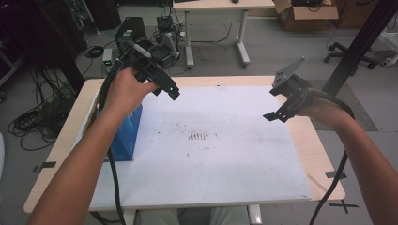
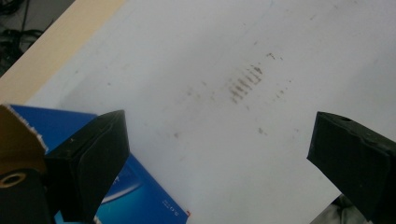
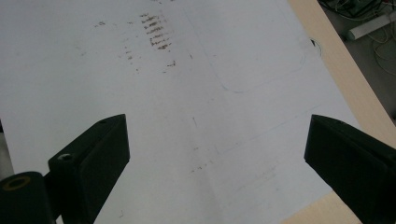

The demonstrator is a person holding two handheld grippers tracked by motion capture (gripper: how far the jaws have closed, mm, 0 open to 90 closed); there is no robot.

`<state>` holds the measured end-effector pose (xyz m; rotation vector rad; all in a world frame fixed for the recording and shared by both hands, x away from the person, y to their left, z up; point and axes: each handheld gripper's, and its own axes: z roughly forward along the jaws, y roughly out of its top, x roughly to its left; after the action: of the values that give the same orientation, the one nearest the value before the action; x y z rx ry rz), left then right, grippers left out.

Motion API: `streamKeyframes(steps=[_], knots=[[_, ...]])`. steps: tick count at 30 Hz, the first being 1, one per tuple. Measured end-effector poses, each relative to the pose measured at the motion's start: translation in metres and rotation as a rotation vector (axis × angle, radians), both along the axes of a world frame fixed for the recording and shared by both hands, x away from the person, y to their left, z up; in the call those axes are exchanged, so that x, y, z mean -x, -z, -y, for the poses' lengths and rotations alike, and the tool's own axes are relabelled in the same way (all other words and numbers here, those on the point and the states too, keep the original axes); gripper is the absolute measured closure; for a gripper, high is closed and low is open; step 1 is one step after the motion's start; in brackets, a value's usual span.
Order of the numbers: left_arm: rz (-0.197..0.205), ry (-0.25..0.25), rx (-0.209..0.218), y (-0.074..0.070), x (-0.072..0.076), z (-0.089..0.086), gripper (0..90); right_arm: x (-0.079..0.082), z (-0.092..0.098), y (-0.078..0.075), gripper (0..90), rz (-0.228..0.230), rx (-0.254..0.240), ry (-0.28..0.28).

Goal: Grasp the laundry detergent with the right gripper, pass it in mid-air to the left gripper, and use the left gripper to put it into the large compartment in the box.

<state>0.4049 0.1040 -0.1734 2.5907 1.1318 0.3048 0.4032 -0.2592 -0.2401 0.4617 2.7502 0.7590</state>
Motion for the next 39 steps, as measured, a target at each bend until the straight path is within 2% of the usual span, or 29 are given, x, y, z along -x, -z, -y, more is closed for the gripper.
streamKeyframes(steps=[5, 11, 15, 24, 34, 39], knots=[[-0.021, 0.081, -0.01, 0.009, -0.002, 0.011, 6.1, -0.001, 0.001, 0.0, 6.3, -0.005, -0.004, 0.006], [-0.041, 0.135, -0.017, 0.016, -0.001, 0.019, 6.3, -0.002, -0.001, 0.002, 6.2, -0.01, -0.007, 0.01], [-0.056, 0.187, -0.027, 0.021, 0.004, 0.024, 6.3, -0.002, -0.003, 0.003, 6.2, -0.012, -0.007, 0.008], [-0.05, 0.31, -0.032, 0.024, 0.019, 0.035, 6.4, -0.003, -0.007, 0.004, 6.2, -0.019, -0.014, 0.01], [-0.059, 0.393, -0.039, 0.027, 0.025, 0.047, 6.4, -0.005, -0.007, 0.005, 6.0, -0.019, -0.019, 0.015], [-0.066, 0.405, -0.049, 0.03, 0.027, 0.052, 6.6, -0.006, -0.009, 0.006, 6.0, -0.02, -0.016, 0.006]])
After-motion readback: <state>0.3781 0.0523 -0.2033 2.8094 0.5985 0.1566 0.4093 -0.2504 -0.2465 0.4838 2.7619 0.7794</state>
